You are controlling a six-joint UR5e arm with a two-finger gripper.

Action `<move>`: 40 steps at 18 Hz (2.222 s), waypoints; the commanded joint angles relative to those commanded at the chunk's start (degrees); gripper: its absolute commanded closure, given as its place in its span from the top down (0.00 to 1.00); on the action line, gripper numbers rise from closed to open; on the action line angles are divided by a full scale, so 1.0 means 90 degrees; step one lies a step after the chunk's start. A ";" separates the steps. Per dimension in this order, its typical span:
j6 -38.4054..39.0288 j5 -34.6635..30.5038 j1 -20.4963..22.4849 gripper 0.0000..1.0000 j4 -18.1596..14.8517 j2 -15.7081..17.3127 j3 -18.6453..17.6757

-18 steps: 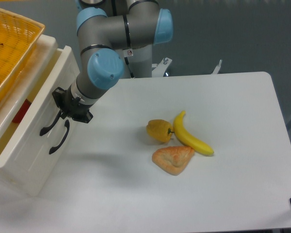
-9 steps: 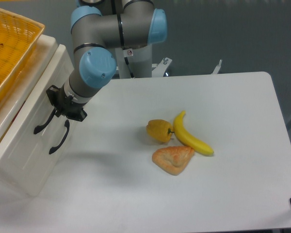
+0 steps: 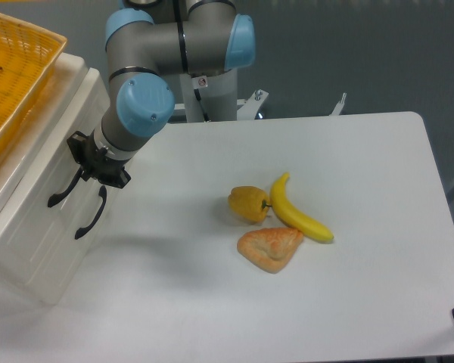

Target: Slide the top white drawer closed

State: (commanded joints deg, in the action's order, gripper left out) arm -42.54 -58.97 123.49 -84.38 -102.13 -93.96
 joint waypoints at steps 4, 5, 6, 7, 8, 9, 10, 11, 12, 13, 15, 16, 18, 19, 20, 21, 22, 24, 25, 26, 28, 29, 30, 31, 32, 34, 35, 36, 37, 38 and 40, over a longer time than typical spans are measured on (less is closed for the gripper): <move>-0.0010 -0.0010 0.0107 0.01 0.0000 -0.0029 0.0010; -0.0010 -0.0019 0.0214 0.07 0.0010 -0.0029 0.0019; -0.0019 -0.0020 0.0379 0.18 0.0010 -0.0020 0.0020; -0.0020 -0.0039 0.0507 0.25 0.0020 -0.0020 0.0049; -0.0029 -0.0049 0.0662 0.31 0.0029 -0.0020 0.0068; -0.0029 -0.0058 0.0809 0.38 0.0039 -0.0020 0.0117; -0.0049 -0.0078 0.0975 0.45 0.0049 -0.0020 0.0156; -0.0078 -0.0097 0.1141 0.51 0.0068 -0.0020 0.0185; -0.0088 -0.0127 0.1268 0.56 0.0097 -0.0029 0.0224; -0.0107 -0.0204 0.1415 0.63 0.0107 -0.0068 0.0312; -0.0175 -0.0516 0.1775 0.78 0.0263 -0.0136 0.0449; -0.0263 -0.0711 0.1922 0.87 0.0418 -0.0185 0.0507; -0.0458 -0.1170 0.2303 1.00 0.0751 -0.0370 0.0654; -0.0546 -0.1433 0.2450 1.00 0.0849 -0.0458 0.0761; -0.0740 -0.1697 0.2567 1.00 0.0908 -0.0565 0.0858; -0.1032 -0.1951 0.2713 1.00 0.0966 -0.0653 0.0917; -0.1364 -0.2214 0.2831 1.00 0.1054 -0.0712 0.0928; -0.2009 -0.2936 0.3036 1.00 0.1240 -0.0800 0.0928; -0.2302 -0.3307 0.3163 1.00 0.1318 -0.0868 0.0928; -0.2643 -0.3572 0.3251 1.00 0.1386 -0.0966 0.0937; -0.3414 -0.3672 0.3563 1.00 0.1727 -0.1200 0.1025; -0.3708 -0.3662 0.3700 1.00 0.1854 -0.1317 0.1083; -0.3972 -0.3652 0.3846 1.00 0.1885 -0.1405 0.1161; -0.4294 -0.3652 0.3944 1.00 0.1885 -0.1532 0.1288; -0.4616 -0.3662 0.4003 1.00 0.1885 -0.1649 0.1395; -0.5184 -0.3652 0.4131 1.00 0.1904 -0.1826 0.1562; -0.5340 -0.3662 0.4131 1.00 0.1924 -0.1855 0.1582; -0.5458 -0.3672 0.4131 1.00 0.1924 -0.1875 0.1611; -0.5488 -0.3662 0.4131 1.00 0.1924 -0.1865 0.1640; -0.5479 -0.3633 0.4160 1.00 0.1924 -0.1875 0.1699; -0.5479 -0.3487 0.4160 1.00 0.1914 -0.1914 0.1748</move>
State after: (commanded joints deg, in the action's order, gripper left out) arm -91.85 -90.36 160.93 -67.15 -119.35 -78.22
